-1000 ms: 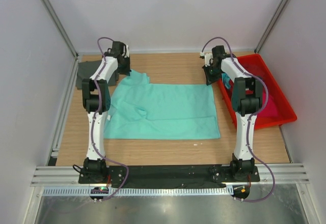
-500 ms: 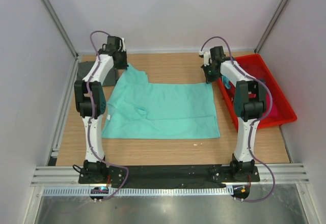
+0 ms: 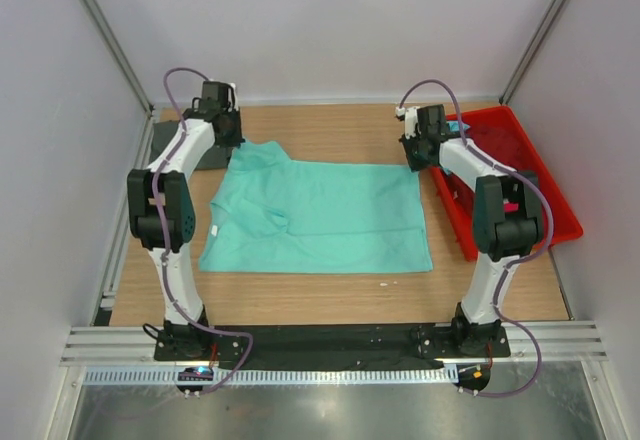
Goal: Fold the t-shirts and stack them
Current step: Fold the tshirt
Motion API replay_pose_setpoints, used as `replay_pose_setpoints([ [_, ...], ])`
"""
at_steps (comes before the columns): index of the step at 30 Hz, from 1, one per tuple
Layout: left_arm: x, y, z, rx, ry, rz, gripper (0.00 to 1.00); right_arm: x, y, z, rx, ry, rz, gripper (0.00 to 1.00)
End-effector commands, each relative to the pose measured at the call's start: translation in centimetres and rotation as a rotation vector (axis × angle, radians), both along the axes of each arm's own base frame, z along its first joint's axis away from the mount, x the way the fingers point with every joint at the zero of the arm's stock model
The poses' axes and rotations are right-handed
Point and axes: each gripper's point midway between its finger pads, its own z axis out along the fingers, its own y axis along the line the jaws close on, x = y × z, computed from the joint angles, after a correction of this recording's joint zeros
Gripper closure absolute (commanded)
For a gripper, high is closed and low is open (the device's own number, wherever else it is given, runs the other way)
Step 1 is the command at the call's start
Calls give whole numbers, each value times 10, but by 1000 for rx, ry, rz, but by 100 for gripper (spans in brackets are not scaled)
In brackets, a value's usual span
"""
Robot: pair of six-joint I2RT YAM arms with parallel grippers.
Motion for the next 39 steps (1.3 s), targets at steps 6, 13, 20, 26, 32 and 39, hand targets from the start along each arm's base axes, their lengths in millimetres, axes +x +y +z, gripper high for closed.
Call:
replay_pose_setpoints([
  [6,-15,23,64,92,-172,40,100,-4,7,50,36,-296,2,99],
  [13,-56,26,65,57,-174,83,100,-32,15,66,36,-368,76,99],
  [20,-97,26,53,28,-116,102,100,-67,25,49,-80,-327,151,99],
  [26,-133,26,52,19,-59,116,100,-85,13,37,-106,-321,93,99],
  [32,-163,34,28,52,41,149,100,-94,1,27,-138,-264,24,99],
  [39,-186,39,8,82,143,168,100,-108,2,24,-88,-239,-7,99],
])
